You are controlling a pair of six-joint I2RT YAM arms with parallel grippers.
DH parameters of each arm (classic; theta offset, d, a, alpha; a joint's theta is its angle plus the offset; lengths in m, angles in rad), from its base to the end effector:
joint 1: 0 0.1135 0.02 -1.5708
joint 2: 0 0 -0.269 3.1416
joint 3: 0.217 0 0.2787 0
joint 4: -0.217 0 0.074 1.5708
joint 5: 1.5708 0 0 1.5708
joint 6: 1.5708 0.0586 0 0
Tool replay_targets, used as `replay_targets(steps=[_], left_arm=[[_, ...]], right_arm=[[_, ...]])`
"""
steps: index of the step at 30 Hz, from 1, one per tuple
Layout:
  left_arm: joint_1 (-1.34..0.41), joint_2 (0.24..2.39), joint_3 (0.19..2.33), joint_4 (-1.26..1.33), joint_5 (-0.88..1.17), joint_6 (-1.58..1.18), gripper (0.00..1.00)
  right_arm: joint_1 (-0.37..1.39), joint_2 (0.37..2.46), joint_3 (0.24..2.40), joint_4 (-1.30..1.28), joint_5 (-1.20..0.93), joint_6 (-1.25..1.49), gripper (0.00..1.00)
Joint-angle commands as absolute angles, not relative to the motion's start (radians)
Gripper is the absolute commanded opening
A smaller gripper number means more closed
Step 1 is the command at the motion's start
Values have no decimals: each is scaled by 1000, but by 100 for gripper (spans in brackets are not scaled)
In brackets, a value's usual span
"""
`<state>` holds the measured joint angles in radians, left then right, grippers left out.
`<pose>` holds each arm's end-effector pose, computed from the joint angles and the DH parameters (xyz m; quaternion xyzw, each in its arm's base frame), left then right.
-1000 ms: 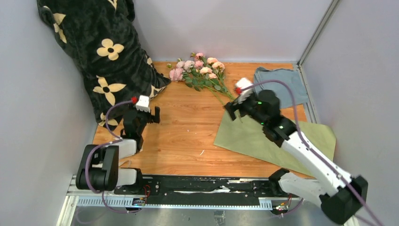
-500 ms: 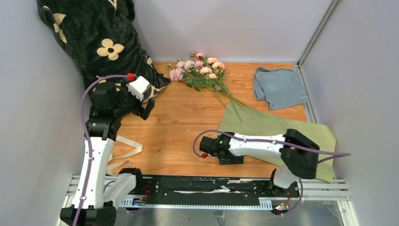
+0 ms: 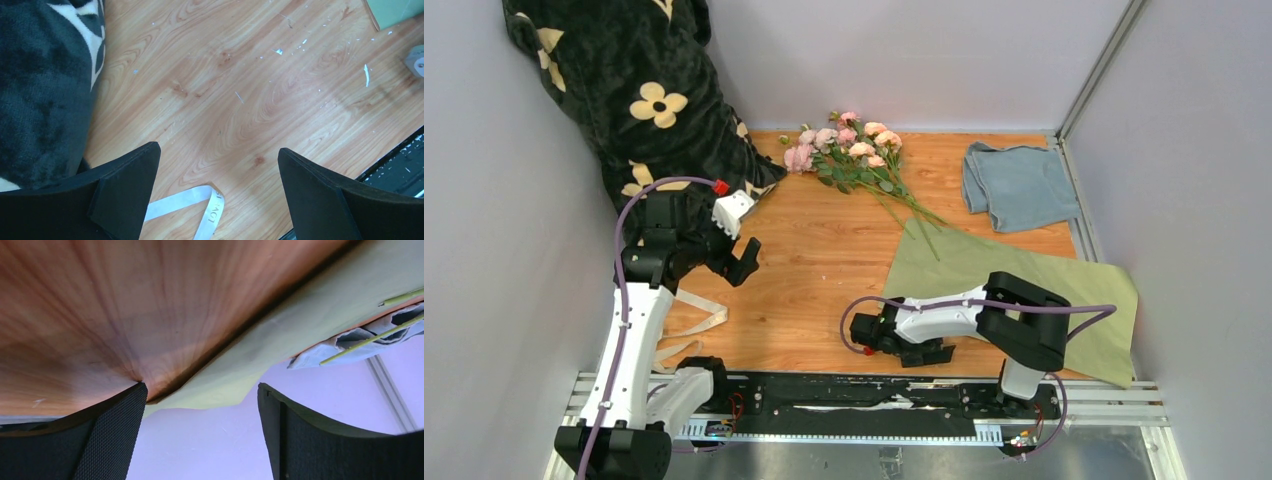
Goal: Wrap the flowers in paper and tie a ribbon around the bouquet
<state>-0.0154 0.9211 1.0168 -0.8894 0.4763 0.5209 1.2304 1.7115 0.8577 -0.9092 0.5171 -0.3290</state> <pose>0.2104 -0.0301 0.3235 0.3245 0.8435 -0.1193 0.4111 0.1134 0.2335 0.0915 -0.6940 0.6671 -0.2695 0.0274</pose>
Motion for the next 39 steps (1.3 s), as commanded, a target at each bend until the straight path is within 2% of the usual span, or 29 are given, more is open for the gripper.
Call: replay_targets(steps=[1,8,12,13,14,15,16,20,24,28,31,36,39], left_arm=[[-14,929,1014,-916,511,539,100],[-14,954,1032,-916,537,538,100],[-14,958,1049,-916,550,532,100],[-13,957,1051,-916,558,529,100],[-14,959,1052,-916,564,528,100],[-14,959,1052,-917,571,528,100],[-14,961,1054,-916,575,525,100],[-14,968,1065,-916,590,519,100],[-14,966,1076,-916,577,516,100],[-14,971,1090,-918,544,510,100],[-14,975,1108,-917,512,505,100],[-14,978,1157,-916,480,505,100],[-14,995,1193,-916,489,486,100]], right_arm=[[1231,1753,806,-810,505,-359,86],[1134,1864,813,-701,707,-330,82],[1081,1881,818,-646,779,-317,75],[1073,1879,816,-641,803,-315,69],[1066,1874,815,-639,822,-311,52],[1064,1871,816,-637,840,-307,44],[1063,1858,817,-635,851,-305,31],[1049,1818,838,-619,870,-309,2],[1045,1772,971,-761,809,-235,0],[1082,1662,1178,-942,531,-159,0],[1108,1546,1297,-964,280,-131,0],[1097,1389,1380,-771,117,25,0],[1092,1337,1322,-531,148,165,0]])
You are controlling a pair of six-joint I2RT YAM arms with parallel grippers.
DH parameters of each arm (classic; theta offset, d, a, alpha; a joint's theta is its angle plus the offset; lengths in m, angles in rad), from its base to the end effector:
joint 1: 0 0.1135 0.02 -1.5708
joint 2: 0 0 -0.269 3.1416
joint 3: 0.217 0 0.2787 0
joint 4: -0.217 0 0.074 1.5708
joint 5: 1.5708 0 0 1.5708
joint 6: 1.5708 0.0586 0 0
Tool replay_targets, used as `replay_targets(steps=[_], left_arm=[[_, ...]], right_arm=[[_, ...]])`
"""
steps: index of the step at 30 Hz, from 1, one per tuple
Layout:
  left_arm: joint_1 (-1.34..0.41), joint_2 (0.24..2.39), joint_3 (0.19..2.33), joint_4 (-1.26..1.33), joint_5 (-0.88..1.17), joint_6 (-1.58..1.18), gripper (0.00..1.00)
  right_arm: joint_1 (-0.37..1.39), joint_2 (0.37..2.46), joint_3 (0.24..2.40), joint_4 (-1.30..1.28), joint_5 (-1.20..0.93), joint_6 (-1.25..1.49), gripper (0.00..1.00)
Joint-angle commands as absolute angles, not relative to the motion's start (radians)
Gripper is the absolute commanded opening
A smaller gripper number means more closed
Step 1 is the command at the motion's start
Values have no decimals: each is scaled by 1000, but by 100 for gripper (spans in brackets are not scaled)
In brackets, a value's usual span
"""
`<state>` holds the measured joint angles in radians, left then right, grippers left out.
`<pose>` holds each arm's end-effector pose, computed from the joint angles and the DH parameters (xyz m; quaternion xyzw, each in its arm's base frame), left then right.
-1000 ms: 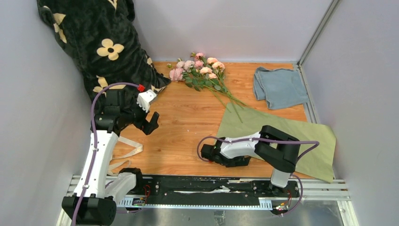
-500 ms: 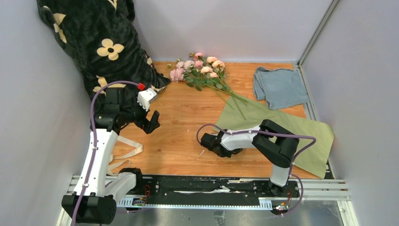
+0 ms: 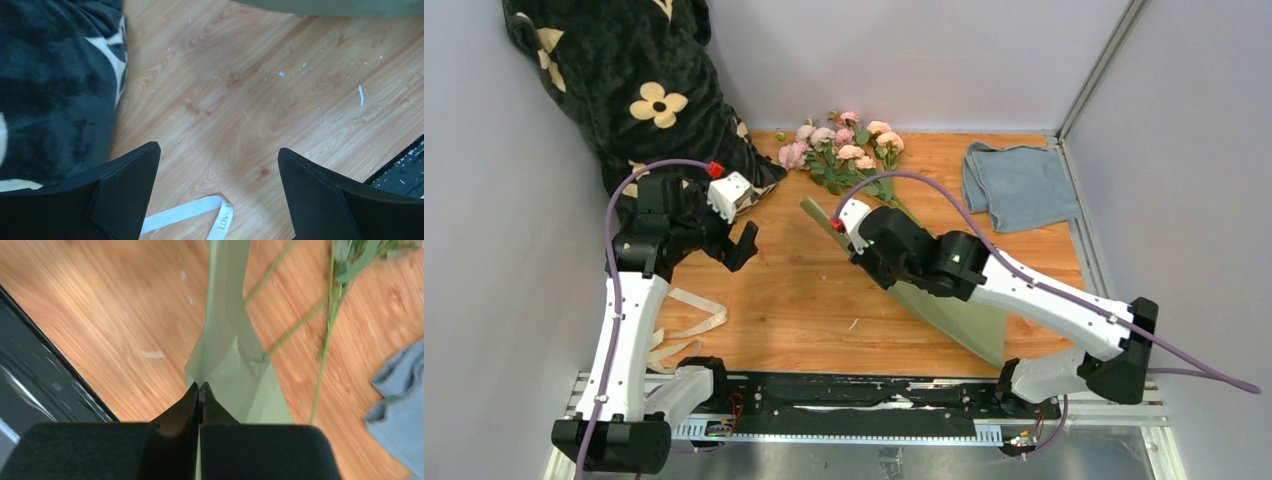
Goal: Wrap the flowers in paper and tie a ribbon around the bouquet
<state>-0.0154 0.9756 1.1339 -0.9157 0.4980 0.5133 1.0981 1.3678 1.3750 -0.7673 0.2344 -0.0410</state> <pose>0.2192 -0.0314 0.3522 0.3267 0.8337 -0.1249 0.4273 0.1635 0.2898 0.3487 -0.4533 0.7935 0.1047 0.3924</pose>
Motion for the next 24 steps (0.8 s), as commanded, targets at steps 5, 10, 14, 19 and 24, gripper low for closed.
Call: replay_targets(steps=[5,10,14,19,24], left_arm=[[-14,1034,1219,-916,496,433,100],[-14,1022,1221,-916,562,405,100],[-19,1005,1177,-916,788,417,100],[-118,997,1094,-870,826,409,100],[-196,992,1021,-687,608,343,100]], right_arm=[[1093,1329,1284,-265,338,305,0],[1092,1360,1267,-37,480,419,0],[1092,1448,1296,85,597,456,0],[1092,1548,1360,146,685,478,0],[1094,1596,1419,155,677,494,0]])
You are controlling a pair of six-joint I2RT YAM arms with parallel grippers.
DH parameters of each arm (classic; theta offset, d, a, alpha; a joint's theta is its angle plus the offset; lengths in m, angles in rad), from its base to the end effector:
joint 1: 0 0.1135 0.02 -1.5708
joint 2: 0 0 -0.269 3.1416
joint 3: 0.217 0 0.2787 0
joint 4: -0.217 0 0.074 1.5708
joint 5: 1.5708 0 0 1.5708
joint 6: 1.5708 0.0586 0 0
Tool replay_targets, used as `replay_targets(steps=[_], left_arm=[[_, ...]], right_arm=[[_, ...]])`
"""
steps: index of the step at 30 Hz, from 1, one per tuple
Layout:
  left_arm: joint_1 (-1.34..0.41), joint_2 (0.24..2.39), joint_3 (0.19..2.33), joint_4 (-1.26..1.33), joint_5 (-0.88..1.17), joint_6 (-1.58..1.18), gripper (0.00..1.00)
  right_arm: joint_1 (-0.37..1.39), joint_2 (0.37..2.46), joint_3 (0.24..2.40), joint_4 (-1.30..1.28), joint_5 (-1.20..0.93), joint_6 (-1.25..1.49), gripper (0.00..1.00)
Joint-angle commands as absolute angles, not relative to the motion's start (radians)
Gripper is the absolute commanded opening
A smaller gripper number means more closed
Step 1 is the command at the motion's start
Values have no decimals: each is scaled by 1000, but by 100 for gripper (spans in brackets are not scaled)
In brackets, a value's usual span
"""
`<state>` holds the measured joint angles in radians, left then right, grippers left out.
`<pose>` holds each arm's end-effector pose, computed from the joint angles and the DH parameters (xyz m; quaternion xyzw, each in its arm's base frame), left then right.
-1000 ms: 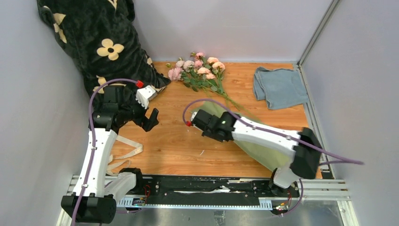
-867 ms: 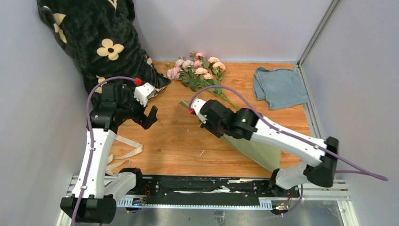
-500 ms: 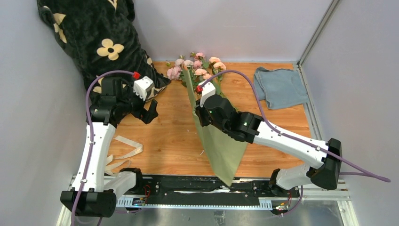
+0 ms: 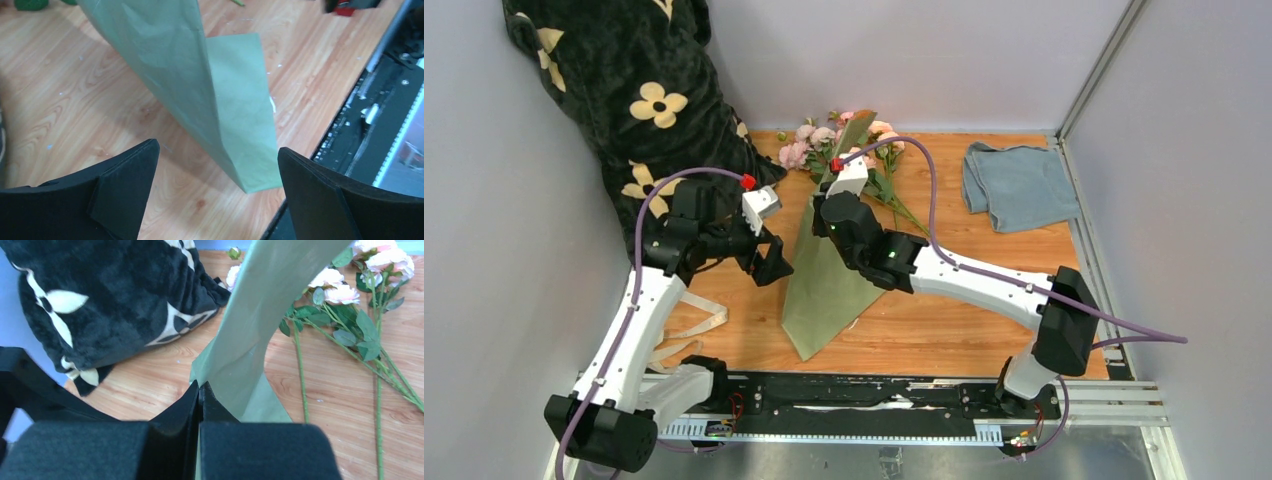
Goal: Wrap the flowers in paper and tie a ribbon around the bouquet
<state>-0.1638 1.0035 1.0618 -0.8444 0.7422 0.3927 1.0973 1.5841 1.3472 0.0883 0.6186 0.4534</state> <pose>0.2170 -0.0760 0.3332 0.3699 0.7899 -0.2922 0.3923 0.2230 0.3606 0.3589 -0.0399 0.7475 0.2705 0.6054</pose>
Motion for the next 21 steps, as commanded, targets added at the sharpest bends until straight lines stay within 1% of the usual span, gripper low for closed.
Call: replay_targets(steps=[1,4,8,12,15,16,17,18,19,20,21], left_arm=[[-198,994,990,-634,550,341,100],[-201,1019,933,-495,444,335,100],[-225,1078,896,-387,496,292,100],[-262,1127,910,-386,519,279,100],[-271,1144,912,-357,440,289,99],[-271,1149,917,-348,416,289,93],[-272,1158,930,-345,377,285,79],[-272,1168,950,-350,342,276,59],[-271,1186,981,-375,295,259,32],[-271,1195,1014,-402,258,252,8],[-271,1201,1047,-432,221,246,0]], right_arm=[[1094,1599,1425,154,669,495,0],[1094,1604,1435,144,647,495,0],[1094,1611,1452,130,616,470,0],[1092,1617,1473,108,609,441,0],[1092,1613,1475,113,590,419,0],[1091,1614,1478,117,579,403,0],[1090,1617,1486,118,557,381,0],[1083,1622,1497,117,513,351,0],[1069,1630,1524,103,404,318,2],[1048,1637,1558,59,309,293,7],[1026,1644,1594,-4,224,276,30]])
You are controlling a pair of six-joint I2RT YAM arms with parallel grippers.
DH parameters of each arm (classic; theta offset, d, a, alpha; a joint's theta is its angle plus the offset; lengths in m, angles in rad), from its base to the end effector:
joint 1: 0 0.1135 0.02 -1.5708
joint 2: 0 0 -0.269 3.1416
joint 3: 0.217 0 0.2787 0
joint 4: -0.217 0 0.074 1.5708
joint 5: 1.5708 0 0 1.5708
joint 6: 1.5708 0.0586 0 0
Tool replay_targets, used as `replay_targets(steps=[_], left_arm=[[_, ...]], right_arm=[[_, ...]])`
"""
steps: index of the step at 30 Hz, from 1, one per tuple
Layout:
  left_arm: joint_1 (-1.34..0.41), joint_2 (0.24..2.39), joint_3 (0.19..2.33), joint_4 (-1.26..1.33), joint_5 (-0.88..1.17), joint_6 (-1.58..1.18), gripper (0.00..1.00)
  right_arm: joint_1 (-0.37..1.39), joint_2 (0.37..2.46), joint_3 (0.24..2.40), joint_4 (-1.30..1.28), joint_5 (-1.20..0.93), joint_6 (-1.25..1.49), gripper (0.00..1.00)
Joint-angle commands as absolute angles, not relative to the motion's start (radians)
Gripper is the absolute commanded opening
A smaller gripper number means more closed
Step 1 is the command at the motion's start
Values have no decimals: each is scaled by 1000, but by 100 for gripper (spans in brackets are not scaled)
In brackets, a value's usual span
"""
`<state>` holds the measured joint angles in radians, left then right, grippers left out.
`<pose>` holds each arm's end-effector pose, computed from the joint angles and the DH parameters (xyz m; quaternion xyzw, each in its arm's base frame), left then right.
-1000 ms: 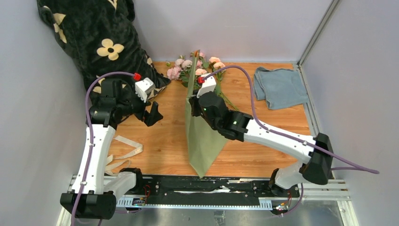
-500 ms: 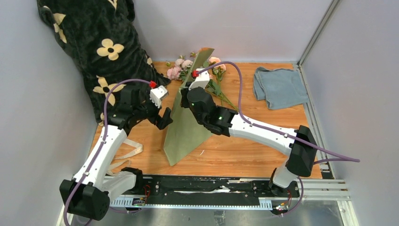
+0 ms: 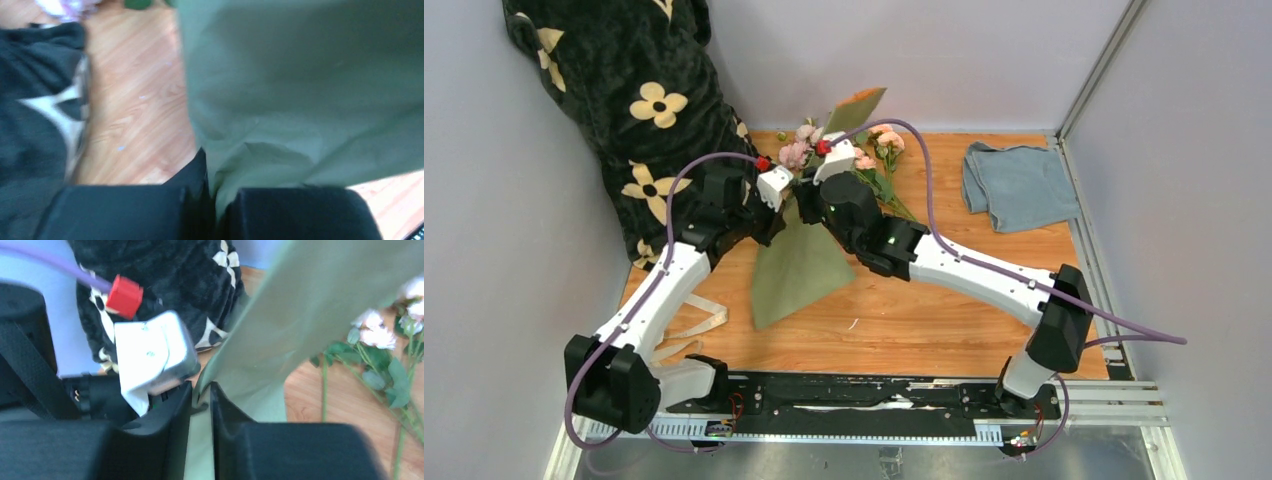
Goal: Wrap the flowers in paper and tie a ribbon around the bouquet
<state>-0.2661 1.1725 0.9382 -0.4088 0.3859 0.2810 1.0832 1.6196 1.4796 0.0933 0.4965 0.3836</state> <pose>0.2807 -0.0994 0.2797 0.3197 0.8219 -0.1682 0.4404 0.2291 0.3724 0.3978 -0.0810 0.7169 0.3159 0.6162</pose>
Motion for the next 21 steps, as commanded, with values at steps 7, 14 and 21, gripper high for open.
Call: replay_targets(steps=[7,14,21], left_arm=[[-70,1212,1187,-539,27,288,0],[176,1223,1266,-681,224,280,0],[194,1181,1252,-680,128,312,0]], right_arm=[[838,1486,1528,-172,-372,26,72],[621,1564,1470,-121,-400,6,64],[592,2107,1916,-293,-439,23,27]])
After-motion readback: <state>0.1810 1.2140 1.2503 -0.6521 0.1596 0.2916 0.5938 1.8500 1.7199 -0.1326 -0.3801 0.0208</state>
